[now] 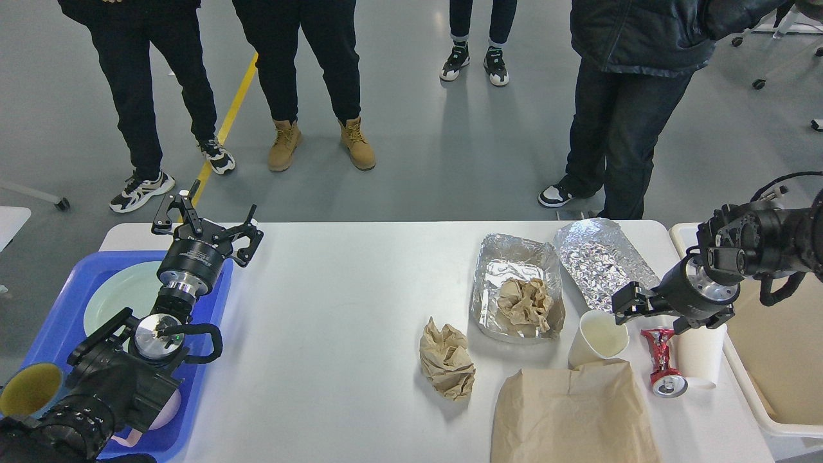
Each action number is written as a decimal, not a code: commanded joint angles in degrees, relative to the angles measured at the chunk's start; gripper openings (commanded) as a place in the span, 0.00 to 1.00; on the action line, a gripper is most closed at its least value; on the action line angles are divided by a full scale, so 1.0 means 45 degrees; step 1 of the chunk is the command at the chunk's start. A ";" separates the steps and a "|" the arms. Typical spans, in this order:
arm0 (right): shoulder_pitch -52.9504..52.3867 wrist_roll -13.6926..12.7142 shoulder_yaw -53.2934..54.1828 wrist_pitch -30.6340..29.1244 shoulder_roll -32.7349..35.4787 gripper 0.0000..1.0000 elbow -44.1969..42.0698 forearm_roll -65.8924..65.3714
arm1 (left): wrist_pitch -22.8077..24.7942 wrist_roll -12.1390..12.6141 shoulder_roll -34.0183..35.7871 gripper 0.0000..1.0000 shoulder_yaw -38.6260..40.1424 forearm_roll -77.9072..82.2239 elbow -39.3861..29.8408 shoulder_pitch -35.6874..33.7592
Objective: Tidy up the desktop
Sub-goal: 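Lower the right gripper and grasp the white paper cup, then lift the paper cup and carry it into the white bin, release, then move the right gripper back down over the brown paper bag, then grasp the edge of the brown paper bag with the right gripper, then lift the paper bag and drop it into the white bin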
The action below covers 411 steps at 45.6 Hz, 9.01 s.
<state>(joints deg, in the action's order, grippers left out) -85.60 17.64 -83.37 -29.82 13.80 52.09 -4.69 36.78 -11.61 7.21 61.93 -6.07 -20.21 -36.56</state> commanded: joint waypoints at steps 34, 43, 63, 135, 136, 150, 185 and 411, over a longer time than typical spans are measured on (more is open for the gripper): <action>0.1230 -0.0014 0.0480 0.1275 0.0058 0.00 0.0046 -0.0012 | 0.0010 0.0002 -0.0001 0.96 0.0007 0.0000 -0.0002 -0.0001; 0.1113 0.0005 0.0617 0.1333 0.0058 0.00 0.0046 0.0007 | 0.0010 0.0002 -0.0001 0.96 0.0007 0.0000 -0.0002 -0.0001; -0.1327 0.0122 0.0636 0.0962 0.1053 0.00 0.0670 0.0007 | 0.0010 0.0002 -0.0001 0.96 -0.0012 0.0000 -0.0002 -0.0001; 0.6540 -0.0366 0.5341 0.5178 0.6231 0.64 -0.6985 0.1765 | 0.0010 0.0002 -0.0001 0.96 -0.0012 0.0000 -0.0002 -0.0001; 0.6736 -0.0366 0.5556 0.5529 0.6191 0.76 -0.7005 0.1765 | 0.0010 0.0002 -0.0001 0.96 -0.0012 0.0000 -0.0002 -0.0001; 0.7773 -0.0346 0.6437 0.6763 0.5859 1.00 -0.6907 0.1726 | 0.0010 0.0002 -0.0001 0.96 0.0007 0.0000 -0.0002 -0.0001; -0.3532 -0.0307 0.1379 0.1225 0.3419 1.00 0.1960 0.1765 | 0.0010 0.0002 -0.0001 0.96 0.0007 0.0000 -0.0002 -0.0001; -0.7056 -0.2026 -0.1162 0.0997 0.5780 0.00 0.0555 0.5105 | 0.0010 0.0002 -0.0001 0.96 -0.0012 0.0000 -0.0002 -0.0001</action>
<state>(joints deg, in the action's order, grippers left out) -126.96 8.55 -90.10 -35.01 38.20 57.81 18.01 36.83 -11.61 7.21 61.92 -6.06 -20.22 -36.55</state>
